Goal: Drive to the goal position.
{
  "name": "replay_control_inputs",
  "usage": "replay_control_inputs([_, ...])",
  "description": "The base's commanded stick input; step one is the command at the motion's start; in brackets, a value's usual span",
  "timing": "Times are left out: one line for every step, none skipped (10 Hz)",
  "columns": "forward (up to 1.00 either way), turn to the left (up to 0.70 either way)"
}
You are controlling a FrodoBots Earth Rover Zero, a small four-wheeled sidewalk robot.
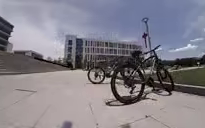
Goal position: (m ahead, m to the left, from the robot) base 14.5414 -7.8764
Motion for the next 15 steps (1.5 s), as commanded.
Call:
replay_control_inputs([0.7,0.0])
replay_control_inputs([0.7,0.0])
replay_control_inputs([0.7,0.05])
replay_control_inputs([0.7,0.15])
replay_control_inputs([0.7,0.24])
replay_control_inputs([0.7,0.33])
replay_control_inputs([0.7,0.35])
replay_control_inputs([0.7,0.35])
replay_control_inputs([0.7,0.35])
replay_control_inputs([0.7,0.35])
replay_control_inputs([0.7,0.35])
replay_control_inputs([0.7,0.35])
replay_control_inputs([0.7,0.35])
replay_control_inputs([0.7,0.35])
replay_control_inputs([0.7,0.28])
